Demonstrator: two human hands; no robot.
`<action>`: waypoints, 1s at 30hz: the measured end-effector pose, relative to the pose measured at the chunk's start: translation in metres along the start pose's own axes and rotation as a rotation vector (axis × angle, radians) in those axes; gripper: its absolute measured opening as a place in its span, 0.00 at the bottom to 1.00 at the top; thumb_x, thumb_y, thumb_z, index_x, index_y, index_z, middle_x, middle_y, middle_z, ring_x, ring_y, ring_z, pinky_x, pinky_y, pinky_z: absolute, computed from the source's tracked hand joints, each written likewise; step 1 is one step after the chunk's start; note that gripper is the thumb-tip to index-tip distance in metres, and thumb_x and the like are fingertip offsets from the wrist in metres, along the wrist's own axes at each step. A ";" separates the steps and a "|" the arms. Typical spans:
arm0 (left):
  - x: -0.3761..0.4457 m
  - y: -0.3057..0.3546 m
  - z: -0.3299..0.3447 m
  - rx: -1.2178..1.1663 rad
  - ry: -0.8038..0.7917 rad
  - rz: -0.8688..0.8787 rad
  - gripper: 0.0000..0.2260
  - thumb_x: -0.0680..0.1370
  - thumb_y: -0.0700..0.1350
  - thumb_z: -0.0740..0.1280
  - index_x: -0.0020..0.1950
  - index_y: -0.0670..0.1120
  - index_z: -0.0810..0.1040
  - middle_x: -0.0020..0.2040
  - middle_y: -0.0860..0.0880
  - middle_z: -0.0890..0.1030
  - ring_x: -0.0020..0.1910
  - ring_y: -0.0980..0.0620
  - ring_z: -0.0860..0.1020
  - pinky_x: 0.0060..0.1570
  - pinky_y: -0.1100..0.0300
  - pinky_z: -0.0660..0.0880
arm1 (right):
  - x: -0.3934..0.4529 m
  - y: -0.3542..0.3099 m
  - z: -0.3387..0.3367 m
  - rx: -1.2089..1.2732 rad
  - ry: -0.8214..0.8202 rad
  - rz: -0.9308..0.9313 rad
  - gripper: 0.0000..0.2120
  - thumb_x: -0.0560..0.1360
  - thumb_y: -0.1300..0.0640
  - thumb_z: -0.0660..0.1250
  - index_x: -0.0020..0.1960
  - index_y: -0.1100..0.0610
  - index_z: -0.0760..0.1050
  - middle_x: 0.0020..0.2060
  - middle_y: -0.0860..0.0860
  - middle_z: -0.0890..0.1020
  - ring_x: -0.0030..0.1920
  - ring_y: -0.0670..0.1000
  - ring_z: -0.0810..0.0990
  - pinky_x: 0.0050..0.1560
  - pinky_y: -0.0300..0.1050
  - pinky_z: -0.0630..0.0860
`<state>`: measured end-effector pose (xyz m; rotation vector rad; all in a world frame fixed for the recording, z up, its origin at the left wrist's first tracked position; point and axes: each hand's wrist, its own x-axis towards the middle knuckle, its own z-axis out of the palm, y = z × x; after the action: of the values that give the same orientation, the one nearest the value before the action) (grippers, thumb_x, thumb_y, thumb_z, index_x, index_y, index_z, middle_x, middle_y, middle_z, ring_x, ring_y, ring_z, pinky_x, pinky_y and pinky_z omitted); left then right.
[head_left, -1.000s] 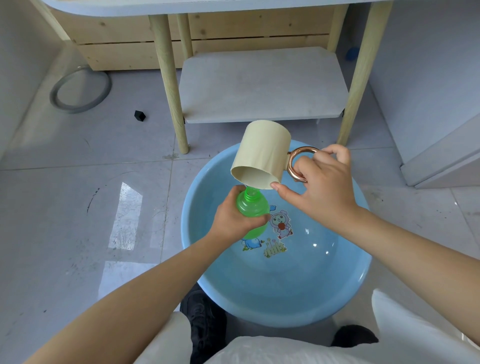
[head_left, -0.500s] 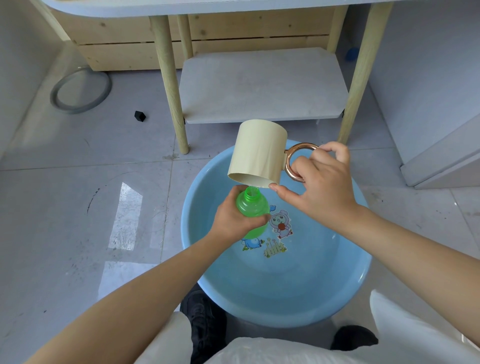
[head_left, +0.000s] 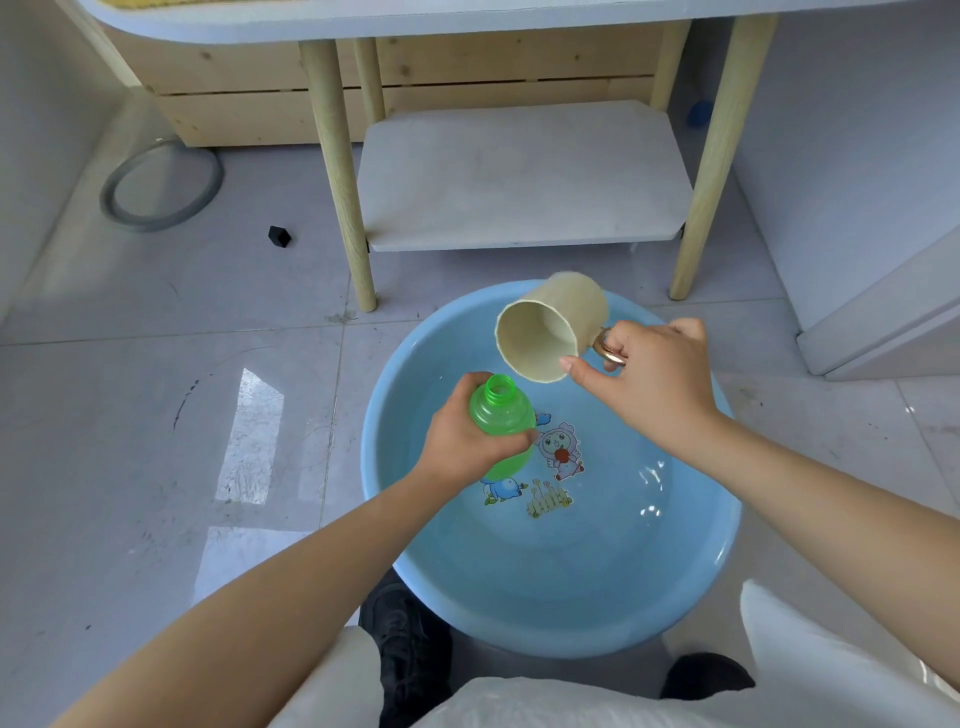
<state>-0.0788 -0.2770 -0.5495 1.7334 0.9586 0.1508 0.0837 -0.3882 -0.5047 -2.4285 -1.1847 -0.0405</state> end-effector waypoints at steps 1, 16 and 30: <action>0.000 -0.001 0.000 -0.002 -0.002 -0.002 0.27 0.65 0.47 0.79 0.57 0.57 0.68 0.48 0.61 0.76 0.48 0.60 0.76 0.44 0.70 0.71 | 0.001 0.003 0.000 -0.029 -0.089 0.068 0.25 0.70 0.33 0.64 0.30 0.52 0.61 0.25 0.45 0.71 0.29 0.50 0.68 0.45 0.42 0.53; 0.007 0.051 -0.025 -0.065 0.028 0.041 0.25 0.64 0.47 0.80 0.54 0.59 0.70 0.47 0.59 0.79 0.47 0.59 0.78 0.45 0.67 0.73 | 0.014 0.011 -0.045 0.511 -0.452 0.653 0.25 0.71 0.35 0.65 0.35 0.58 0.71 0.32 0.52 0.72 0.32 0.50 0.69 0.36 0.44 0.63; 0.005 0.242 -0.088 -0.073 0.062 0.261 0.29 0.64 0.48 0.80 0.60 0.54 0.71 0.52 0.54 0.79 0.52 0.54 0.78 0.50 0.60 0.73 | 0.086 -0.026 -0.200 0.741 -0.025 0.481 0.25 0.72 0.36 0.65 0.30 0.56 0.70 0.18 0.44 0.64 0.25 0.48 0.63 0.37 0.45 0.63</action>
<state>0.0039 -0.2265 -0.3112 1.7890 0.7581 0.4057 0.1508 -0.3889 -0.2953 -1.9611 -0.4581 0.4851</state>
